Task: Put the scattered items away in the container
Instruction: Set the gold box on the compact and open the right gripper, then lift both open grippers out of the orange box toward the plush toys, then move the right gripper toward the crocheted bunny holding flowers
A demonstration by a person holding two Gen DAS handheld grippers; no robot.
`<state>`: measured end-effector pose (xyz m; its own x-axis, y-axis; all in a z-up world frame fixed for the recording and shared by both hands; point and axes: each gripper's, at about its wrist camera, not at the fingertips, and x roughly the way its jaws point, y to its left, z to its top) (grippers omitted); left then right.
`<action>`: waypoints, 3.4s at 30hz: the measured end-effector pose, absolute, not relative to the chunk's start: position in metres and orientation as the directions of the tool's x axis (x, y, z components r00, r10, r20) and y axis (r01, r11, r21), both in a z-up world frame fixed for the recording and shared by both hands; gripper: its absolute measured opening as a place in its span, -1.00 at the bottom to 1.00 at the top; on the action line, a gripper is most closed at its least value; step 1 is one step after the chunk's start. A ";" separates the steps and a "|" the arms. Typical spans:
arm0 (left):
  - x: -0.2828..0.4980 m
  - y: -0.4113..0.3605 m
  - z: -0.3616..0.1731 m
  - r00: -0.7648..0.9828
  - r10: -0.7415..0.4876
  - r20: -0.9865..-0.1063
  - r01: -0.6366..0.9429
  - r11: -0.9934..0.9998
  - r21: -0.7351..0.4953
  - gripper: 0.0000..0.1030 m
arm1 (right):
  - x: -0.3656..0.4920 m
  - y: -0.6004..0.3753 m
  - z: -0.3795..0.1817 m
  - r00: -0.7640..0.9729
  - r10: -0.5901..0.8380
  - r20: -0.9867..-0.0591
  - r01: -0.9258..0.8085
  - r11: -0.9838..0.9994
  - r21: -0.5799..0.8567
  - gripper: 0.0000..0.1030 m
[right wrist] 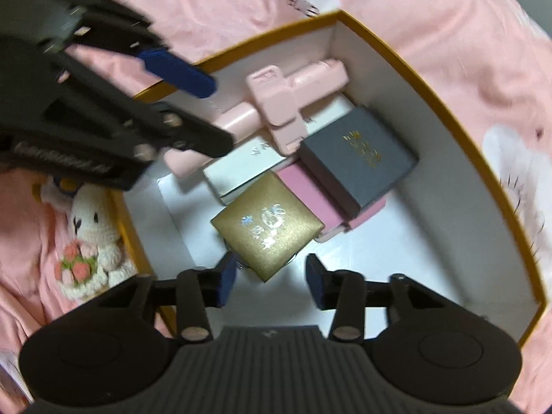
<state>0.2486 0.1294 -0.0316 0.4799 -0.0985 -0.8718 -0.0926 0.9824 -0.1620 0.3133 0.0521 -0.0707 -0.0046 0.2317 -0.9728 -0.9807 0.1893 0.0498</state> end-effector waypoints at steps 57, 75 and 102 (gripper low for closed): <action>0.088 0.114 0.017 0.607 0.074 -0.792 -0.258 0.960 -0.108 0.14 | 0.155 -0.052 0.005 0.326 0.622 -0.712 -0.866 0.499 0.039 0.18; 0.022 0.071 -0.037 0.557 0.124 -0.821 -0.246 0.969 -0.021 0.38 | 0.086 -0.070 -0.051 0.448 0.581 -0.679 -0.776 0.630 0.027 0.51; 0.025 0.097 -0.052 0.535 0.078 -0.841 -0.294 0.951 -0.098 0.40 | 0.067 -0.029 -0.082 0.378 0.548 -0.746 -0.870 0.486 -0.084 0.64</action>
<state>0.0253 0.0966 -0.0523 0.5353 0.0785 -0.8410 -0.2939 0.9508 -0.0983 0.0670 -0.0288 -0.0825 0.3781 0.5481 -0.7461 -0.8699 0.4860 -0.0838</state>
